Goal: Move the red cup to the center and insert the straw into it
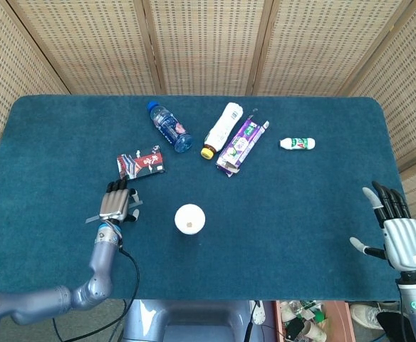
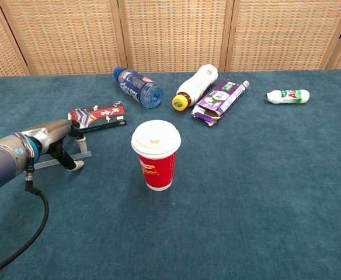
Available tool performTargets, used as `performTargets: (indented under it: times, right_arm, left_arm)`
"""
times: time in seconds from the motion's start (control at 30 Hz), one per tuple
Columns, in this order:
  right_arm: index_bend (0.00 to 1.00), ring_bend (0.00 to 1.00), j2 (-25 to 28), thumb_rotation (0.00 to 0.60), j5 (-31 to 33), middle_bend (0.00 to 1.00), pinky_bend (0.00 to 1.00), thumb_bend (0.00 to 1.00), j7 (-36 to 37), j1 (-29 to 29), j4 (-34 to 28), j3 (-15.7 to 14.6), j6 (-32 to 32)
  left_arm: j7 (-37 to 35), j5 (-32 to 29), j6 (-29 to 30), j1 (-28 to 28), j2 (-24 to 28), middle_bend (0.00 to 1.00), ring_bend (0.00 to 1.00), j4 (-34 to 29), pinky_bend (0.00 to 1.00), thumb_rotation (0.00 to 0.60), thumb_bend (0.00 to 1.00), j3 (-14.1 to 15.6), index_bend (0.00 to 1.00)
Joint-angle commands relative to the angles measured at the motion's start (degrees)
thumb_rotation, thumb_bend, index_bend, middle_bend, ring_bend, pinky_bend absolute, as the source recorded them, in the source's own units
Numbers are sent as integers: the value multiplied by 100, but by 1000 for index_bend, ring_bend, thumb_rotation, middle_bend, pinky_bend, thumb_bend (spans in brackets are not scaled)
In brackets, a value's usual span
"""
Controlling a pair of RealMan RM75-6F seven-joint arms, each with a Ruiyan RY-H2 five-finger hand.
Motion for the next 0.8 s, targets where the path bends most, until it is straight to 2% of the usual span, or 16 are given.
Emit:
performTargets:
  times: [0.03, 0.27, 0.5, 0.8]
  right_arm:
    - [56, 0, 0, 600, 1, 0, 0, 0, 0, -4, 0, 9, -9]
    - [56, 0, 3, 600, -1, 0, 0, 0, 13, -13, 2, 24, -34]
    - [56, 0, 18, 600, -8, 0, 0, 0, 59, -29, 6, 47, -39]
    - [56, 0, 32, 600, -14, 0, 0, 0, 68, -40, -11, 63, -67]
  left_arm:
    - [5, 42, -31, 4, 38, 0, 0, -122, 0, 600, 321, 67, 479]
    - [28, 137, 76, 8, 54, 0, 0, -280, 0, 600, 321, 149, 485]
    - [-14, 301, 337, 36, -72, 0, 0, -150, 0, 600, 321, 167, 507]
    - [55, 283, 342, 28, -144, 0, 0, -71, 0, 600, 321, 160, 523]
